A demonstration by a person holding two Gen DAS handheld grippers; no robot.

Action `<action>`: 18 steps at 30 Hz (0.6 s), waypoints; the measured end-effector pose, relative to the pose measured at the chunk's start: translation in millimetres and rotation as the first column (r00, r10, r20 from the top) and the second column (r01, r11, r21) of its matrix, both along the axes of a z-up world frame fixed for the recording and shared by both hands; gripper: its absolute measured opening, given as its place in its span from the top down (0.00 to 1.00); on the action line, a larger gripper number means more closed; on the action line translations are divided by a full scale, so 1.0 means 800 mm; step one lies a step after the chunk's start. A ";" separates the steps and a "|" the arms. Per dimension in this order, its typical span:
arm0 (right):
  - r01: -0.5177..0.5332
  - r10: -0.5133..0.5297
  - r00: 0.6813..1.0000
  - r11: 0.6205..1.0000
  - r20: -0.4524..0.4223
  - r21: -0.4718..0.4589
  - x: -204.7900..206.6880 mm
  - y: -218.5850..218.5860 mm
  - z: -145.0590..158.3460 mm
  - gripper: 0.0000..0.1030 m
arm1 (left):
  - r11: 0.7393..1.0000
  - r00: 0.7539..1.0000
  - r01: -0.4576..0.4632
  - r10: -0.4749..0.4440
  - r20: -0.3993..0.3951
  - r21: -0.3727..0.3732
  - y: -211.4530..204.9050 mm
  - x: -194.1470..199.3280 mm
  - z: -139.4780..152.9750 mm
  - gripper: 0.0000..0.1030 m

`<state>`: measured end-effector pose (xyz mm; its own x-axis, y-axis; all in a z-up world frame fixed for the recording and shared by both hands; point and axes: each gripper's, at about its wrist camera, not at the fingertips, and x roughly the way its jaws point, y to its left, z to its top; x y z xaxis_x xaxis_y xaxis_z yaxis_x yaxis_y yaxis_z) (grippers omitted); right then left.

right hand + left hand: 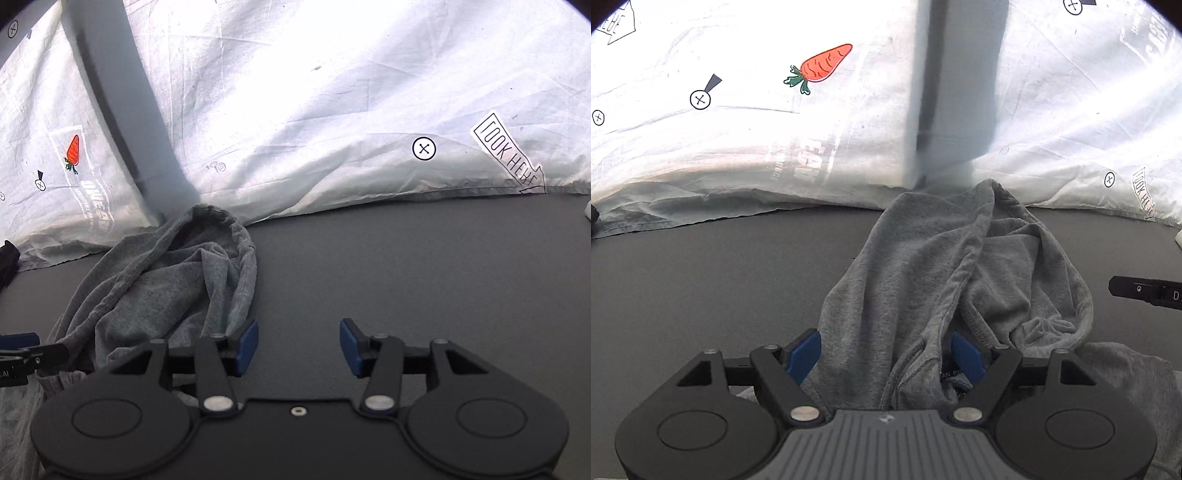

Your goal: Fold clothes

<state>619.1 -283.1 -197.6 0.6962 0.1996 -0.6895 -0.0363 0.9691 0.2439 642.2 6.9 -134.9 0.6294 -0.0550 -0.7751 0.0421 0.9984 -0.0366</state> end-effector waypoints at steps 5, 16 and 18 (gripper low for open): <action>-0.078 0.076 0.996 0.997 -0.046 -0.029 0.031 0.036 -0.022 0.59 | 0.998 0.999 -0.049 0.049 -0.021 0.031 -0.006 0.035 -0.018 0.24; -0.118 0.192 0.959 0.940 0.208 -0.321 0.060 0.057 0.042 0.95 | 0.969 0.994 -0.112 0.106 0.040 0.219 0.008 0.075 -0.016 0.20; -0.104 0.206 0.936 0.936 0.284 -0.337 0.061 0.059 0.069 0.95 | 0.966 0.986 -0.155 0.138 0.093 0.205 0.015 0.064 -0.003 0.20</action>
